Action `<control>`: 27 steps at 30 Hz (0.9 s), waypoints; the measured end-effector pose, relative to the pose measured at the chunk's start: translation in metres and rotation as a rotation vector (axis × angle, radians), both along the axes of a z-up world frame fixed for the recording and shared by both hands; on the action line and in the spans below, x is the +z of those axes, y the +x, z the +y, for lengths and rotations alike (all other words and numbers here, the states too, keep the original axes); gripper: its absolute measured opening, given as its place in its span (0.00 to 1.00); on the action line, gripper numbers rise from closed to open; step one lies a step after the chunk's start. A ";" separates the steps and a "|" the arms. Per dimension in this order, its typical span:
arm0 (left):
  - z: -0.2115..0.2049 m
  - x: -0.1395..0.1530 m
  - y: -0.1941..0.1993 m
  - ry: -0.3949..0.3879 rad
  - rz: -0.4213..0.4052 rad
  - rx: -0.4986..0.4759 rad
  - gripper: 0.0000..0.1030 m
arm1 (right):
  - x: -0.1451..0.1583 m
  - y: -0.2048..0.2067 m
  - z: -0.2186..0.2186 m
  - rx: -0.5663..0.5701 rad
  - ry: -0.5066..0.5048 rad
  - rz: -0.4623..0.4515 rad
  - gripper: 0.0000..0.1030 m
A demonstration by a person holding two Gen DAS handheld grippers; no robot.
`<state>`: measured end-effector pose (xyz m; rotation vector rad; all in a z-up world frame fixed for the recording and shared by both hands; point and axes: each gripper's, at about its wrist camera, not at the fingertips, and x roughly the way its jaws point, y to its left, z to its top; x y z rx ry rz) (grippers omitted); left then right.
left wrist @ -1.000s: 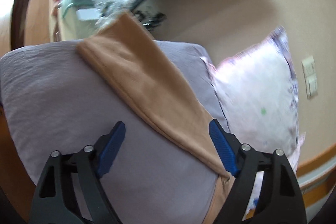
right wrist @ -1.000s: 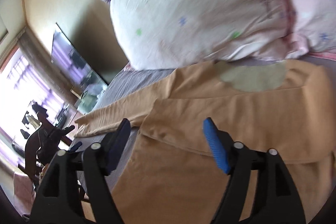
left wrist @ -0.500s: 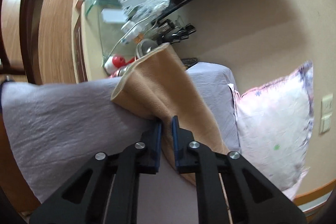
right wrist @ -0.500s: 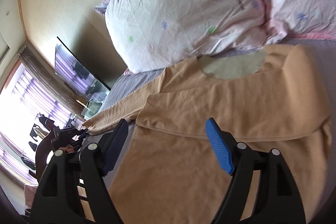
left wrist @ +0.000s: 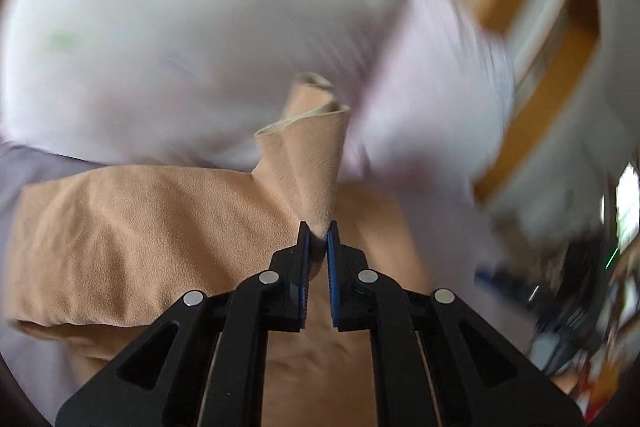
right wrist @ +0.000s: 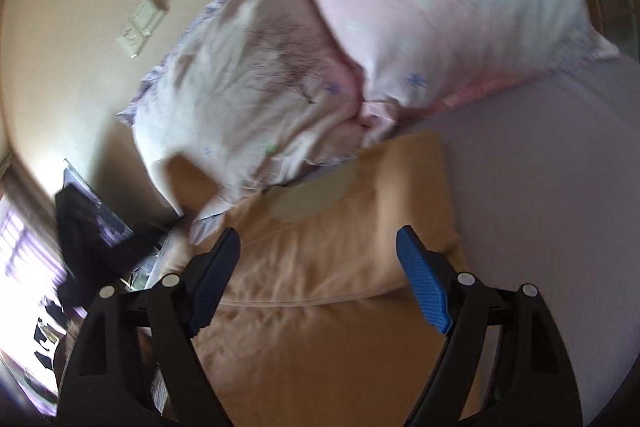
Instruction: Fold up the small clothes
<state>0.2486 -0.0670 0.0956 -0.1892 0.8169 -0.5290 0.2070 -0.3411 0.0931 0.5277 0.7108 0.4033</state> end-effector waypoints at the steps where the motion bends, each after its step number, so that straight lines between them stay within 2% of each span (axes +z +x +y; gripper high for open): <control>1: -0.026 -0.013 0.000 0.065 0.022 -0.051 0.07 | -0.004 0.003 -0.006 -0.005 0.007 0.029 0.78; 3: -0.074 -0.042 -0.011 0.214 0.060 -0.150 0.08 | -0.014 0.011 -0.013 0.004 0.031 0.080 0.78; 4: -0.085 -0.050 -0.024 0.292 0.040 -0.168 0.08 | -0.017 0.013 -0.016 0.012 0.041 0.100 0.78; 6: -0.084 -0.048 -0.044 0.317 -0.012 -0.201 0.11 | -0.022 0.018 -0.016 0.032 0.044 0.122 0.77; 7: -0.075 -0.042 -0.057 0.310 -0.035 -0.209 0.20 | -0.026 0.023 -0.014 0.047 0.039 0.136 0.72; 8: -0.066 -0.035 -0.063 0.307 -0.049 -0.208 0.41 | -0.027 0.026 -0.011 0.058 0.035 0.145 0.66; 10: -0.039 -0.022 -0.088 0.301 -0.114 -0.181 0.68 | -0.036 0.037 -0.003 0.092 0.027 0.182 0.57; 13: -0.005 -0.016 -0.102 0.330 -0.139 -0.131 0.70 | -0.051 0.053 0.015 0.116 -0.020 0.253 0.50; 16: 0.044 -0.031 -0.114 0.330 -0.042 -0.061 0.70 | -0.065 0.065 0.025 0.097 -0.079 0.303 0.42; 18: 0.064 -0.040 -0.118 0.335 0.006 -0.027 0.70 | -0.072 0.067 0.030 0.105 -0.100 0.313 0.30; 19: 0.072 -0.044 -0.123 0.335 0.021 -0.017 0.70 | -0.075 0.067 0.032 0.111 -0.110 0.318 0.13; 20: 0.081 -0.050 -0.123 0.331 0.043 -0.003 0.70 | -0.076 0.065 0.037 0.132 -0.122 0.314 0.02; 22: 0.090 -0.059 -0.125 0.311 0.079 0.009 0.70 | -0.071 0.061 0.042 0.170 -0.133 0.280 0.02; 23: 0.096 -0.064 -0.125 0.294 0.101 0.014 0.69 | -0.061 0.059 0.045 0.167 -0.159 0.233 0.02; 25: 0.099 -0.064 -0.129 0.281 0.091 0.016 0.69 | -0.039 0.058 0.041 0.110 -0.196 0.143 0.02; 27: 0.098 -0.066 -0.129 0.283 0.090 0.020 0.69 | -0.024 0.066 0.029 0.032 -0.208 0.092 0.02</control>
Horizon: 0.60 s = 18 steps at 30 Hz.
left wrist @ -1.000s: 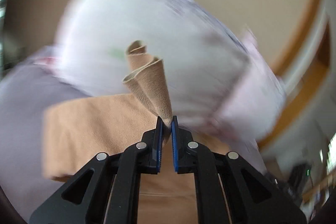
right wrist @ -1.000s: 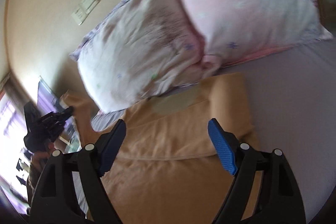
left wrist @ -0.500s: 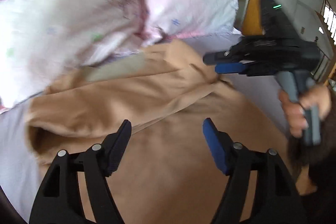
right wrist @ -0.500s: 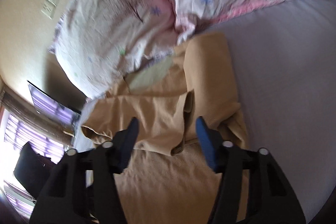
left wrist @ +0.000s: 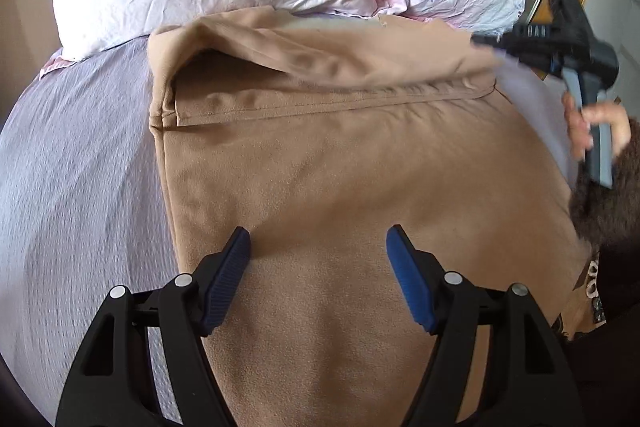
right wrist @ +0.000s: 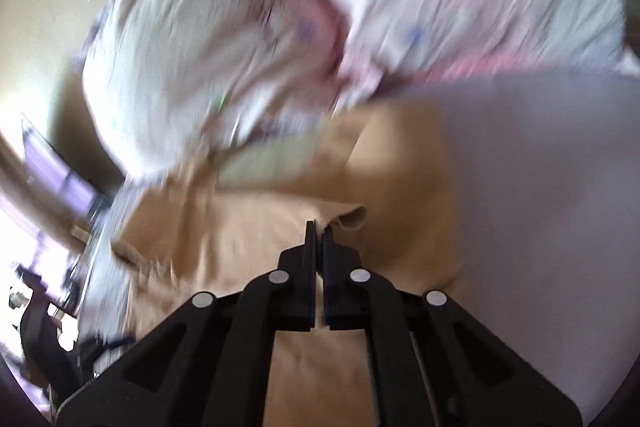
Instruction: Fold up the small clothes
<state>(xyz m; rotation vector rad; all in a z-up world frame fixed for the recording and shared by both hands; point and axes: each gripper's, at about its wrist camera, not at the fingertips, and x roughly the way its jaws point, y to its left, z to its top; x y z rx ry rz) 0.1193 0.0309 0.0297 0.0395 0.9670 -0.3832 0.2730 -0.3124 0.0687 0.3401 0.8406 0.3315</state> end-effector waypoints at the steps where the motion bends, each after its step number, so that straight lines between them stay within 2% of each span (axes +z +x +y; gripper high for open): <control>1: 0.000 0.000 -0.001 0.000 -0.002 0.003 0.69 | 0.005 0.006 -0.006 -0.047 -0.015 -0.024 0.02; 3: 0.000 0.000 -0.003 0.003 -0.009 0.006 0.70 | 0.003 0.018 -0.016 -0.128 -0.084 -0.029 0.04; 5: 0.003 0.001 -0.006 -0.013 -0.008 0.010 0.69 | -0.012 0.029 -0.026 -0.159 -0.114 0.068 0.20; 6: 0.006 0.003 -0.009 -0.037 -0.006 0.008 0.69 | -0.013 0.024 -0.033 -0.161 -0.080 0.078 0.24; 8: 0.016 0.010 -0.022 -0.101 -0.021 -0.005 0.69 | -0.008 -0.001 -0.050 -0.141 0.019 0.035 0.49; 10: 0.028 0.018 -0.040 -0.146 -0.046 -0.014 0.69 | 0.000 -0.037 -0.065 -0.079 0.086 -0.029 0.59; 12: 0.045 0.024 -0.061 -0.221 -0.056 -0.036 0.71 | 0.004 -0.069 -0.070 -0.008 0.134 -0.054 0.63; 14: 0.063 0.026 -0.085 -0.295 -0.056 -0.045 0.83 | 0.001 -0.114 -0.083 0.086 0.189 -0.059 0.67; 15: 0.072 0.025 -0.097 -0.319 -0.060 -0.040 0.86 | -0.002 -0.132 -0.086 0.124 0.212 -0.058 0.67; 18: 0.097 0.017 -0.133 -0.381 -0.043 -0.018 0.88 | -0.023 -0.201 -0.108 0.214 0.261 -0.024 0.70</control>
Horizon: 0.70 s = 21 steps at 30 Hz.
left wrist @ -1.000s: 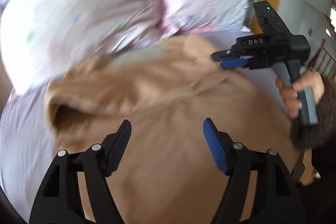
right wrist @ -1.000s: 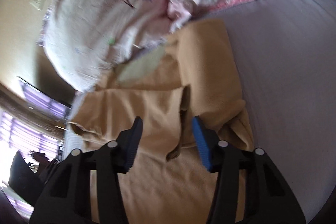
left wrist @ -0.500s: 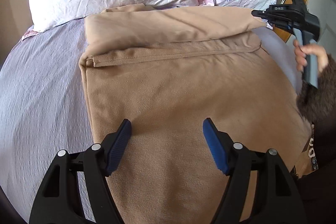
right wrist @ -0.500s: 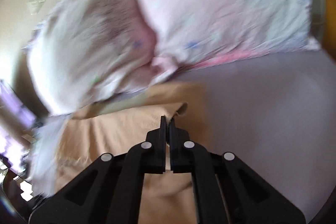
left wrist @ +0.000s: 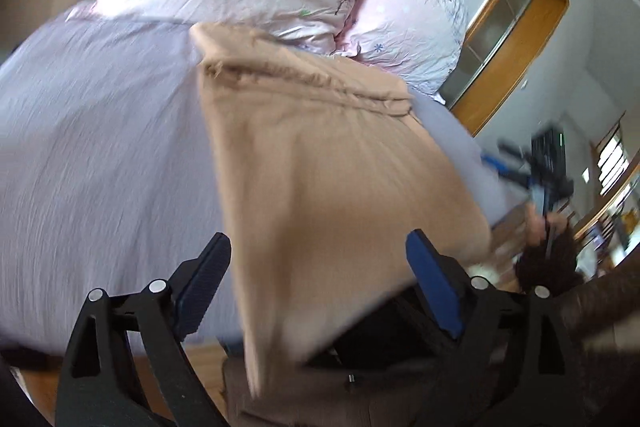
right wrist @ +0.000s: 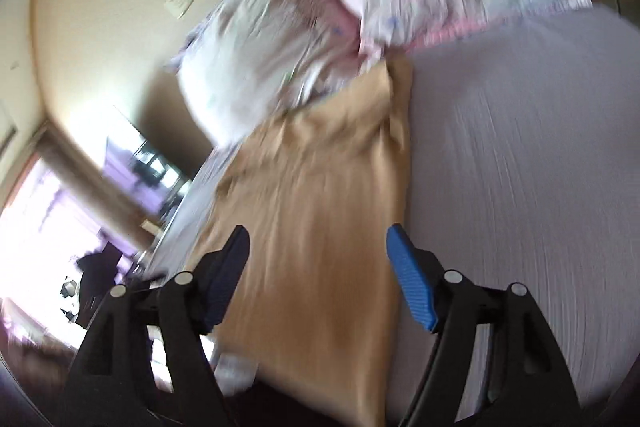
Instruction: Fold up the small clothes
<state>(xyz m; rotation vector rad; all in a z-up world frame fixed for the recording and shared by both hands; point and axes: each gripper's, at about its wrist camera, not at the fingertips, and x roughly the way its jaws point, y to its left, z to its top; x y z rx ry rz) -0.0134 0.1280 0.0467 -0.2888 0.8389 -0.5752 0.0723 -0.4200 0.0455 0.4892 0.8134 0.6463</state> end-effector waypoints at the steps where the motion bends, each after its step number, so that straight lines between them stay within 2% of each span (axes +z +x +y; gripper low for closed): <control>1: 0.007 -0.004 -0.009 -0.022 0.014 0.004 0.88 | -0.009 -0.022 -0.007 0.026 0.013 0.024 0.70; 4: 0.024 -0.023 -0.031 -0.080 0.071 0.017 0.88 | -0.042 -0.061 -0.025 0.043 0.033 0.113 0.71; 6: 0.027 -0.034 -0.038 -0.079 0.102 0.038 0.88 | -0.059 -0.070 -0.025 0.030 0.019 0.169 0.72; 10: 0.022 -0.055 -0.037 -0.114 0.151 0.046 0.88 | -0.093 -0.057 -0.012 0.065 0.064 0.238 0.72; 13: 0.020 -0.063 -0.029 -0.136 0.169 0.063 0.88 | -0.105 -0.047 0.001 0.104 0.095 0.249 0.72; 15: 0.020 -0.068 -0.020 -0.182 0.193 0.065 0.84 | -0.109 -0.041 0.010 0.134 0.122 0.247 0.70; 16: 0.019 -0.070 -0.018 -0.190 0.203 0.064 0.75 | -0.110 -0.041 0.012 0.145 0.130 0.246 0.56; 17: 0.017 -0.074 -0.013 -0.199 0.228 0.060 0.60 | -0.111 -0.041 0.017 0.174 0.144 0.247 0.33; 18: 0.016 -0.078 -0.010 -0.214 0.258 0.058 0.51 | -0.112 -0.042 0.022 0.203 0.143 0.245 0.21; 19: 0.016 -0.081 -0.009 -0.232 0.282 0.055 0.28 | -0.112 -0.045 0.025 0.217 0.136 0.239 0.09; 20: 0.019 -0.087 -0.007 -0.279 0.325 0.061 0.08 | -0.109 -0.048 0.027 0.230 0.126 0.224 0.08; 21: 0.022 -0.089 -0.007 -0.304 0.344 0.069 0.04 | -0.104 -0.050 0.027 0.236 0.128 0.207 0.07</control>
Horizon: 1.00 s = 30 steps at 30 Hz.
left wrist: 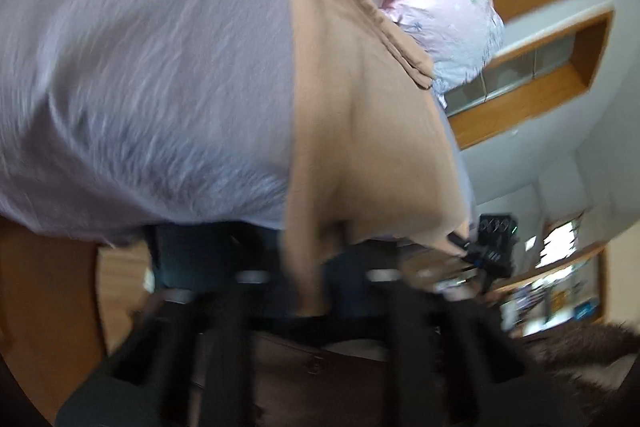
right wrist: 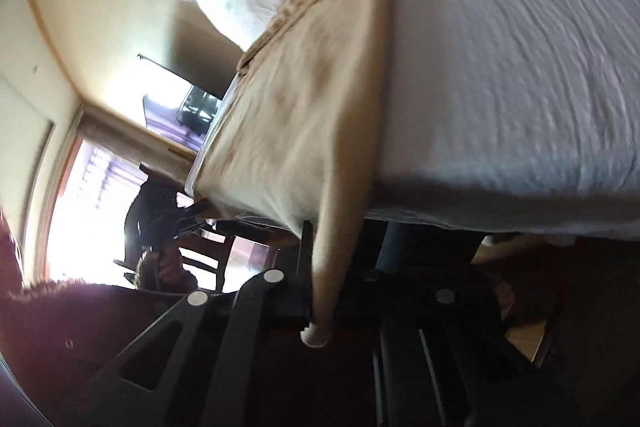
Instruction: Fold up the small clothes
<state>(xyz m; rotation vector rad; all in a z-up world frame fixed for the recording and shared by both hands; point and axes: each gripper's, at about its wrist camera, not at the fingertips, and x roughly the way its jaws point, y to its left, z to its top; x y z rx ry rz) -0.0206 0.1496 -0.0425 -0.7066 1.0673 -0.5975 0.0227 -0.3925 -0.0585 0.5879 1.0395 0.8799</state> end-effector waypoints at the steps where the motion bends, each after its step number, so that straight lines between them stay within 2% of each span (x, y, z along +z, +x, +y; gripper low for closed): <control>1: 0.003 0.001 -0.001 -0.024 0.015 0.011 0.04 | 0.008 -0.002 -0.001 0.002 0.014 -0.022 0.07; 4: 0.011 0.029 -0.004 -0.051 -0.034 0.026 0.04 | 0.043 -0.001 -0.008 -0.011 0.055 -0.119 0.07; 7: 0.018 0.077 0.011 -0.042 -0.156 0.046 0.04 | 0.090 0.020 -0.011 -0.028 0.107 -0.257 0.07; 10: 0.018 0.116 0.067 0.002 -0.244 0.077 0.04 | 0.131 0.069 -0.007 -0.074 0.147 -0.360 0.07; 12: 0.016 0.129 0.111 0.043 -0.271 0.116 0.04 | 0.145 0.108 -0.006 -0.138 0.148 -0.373 0.07; 14: 0.016 0.133 0.165 0.042 -0.259 0.164 0.04 | 0.153 0.163 0.002 -0.231 0.139 -0.344 0.07; 16: 0.013 0.125 0.222 0.050 -0.223 0.206 0.04 | 0.145 0.216 0.008 -0.326 0.120 -0.254 0.07; 17: 0.010 0.122 0.240 0.070 -0.212 0.217 0.04 | 0.134 0.249 0.013 -0.387 0.099 -0.184 0.07; 20: 0.006 0.097 0.304 0.124 -0.138 0.252 0.04 | 0.104 0.313 0.019 -0.483 0.020 -0.045 0.07; 22: 0.008 0.081 0.327 0.107 -0.074 0.274 0.04 | 0.082 0.338 0.018 -0.540 0.030 0.056 0.07; 25: 0.015 0.069 0.346 0.056 -0.016 0.291 0.04 | 0.065 0.351 0.013 -0.591 0.077 0.150 0.09; 27: 0.022 0.065 0.355 0.005 0.011 0.292 0.04 | 0.058 0.356 0.010 -0.619 0.090 0.176 0.28; 28: 0.025 0.063 0.358 -0.027 0.026 0.295 0.04 | 0.057 0.358 0.007 -0.642 0.104 0.172 0.43; 29: 0.030 0.060 0.363 -0.071 0.051 0.296 0.06 | 0.056 0.361 0.004 -0.659 0.116 0.167 0.53; 30: 0.034 0.060 0.365 -0.093 0.063 0.303 0.06 | 0.056 0.364 0.000 -0.680 0.131 0.165 0.56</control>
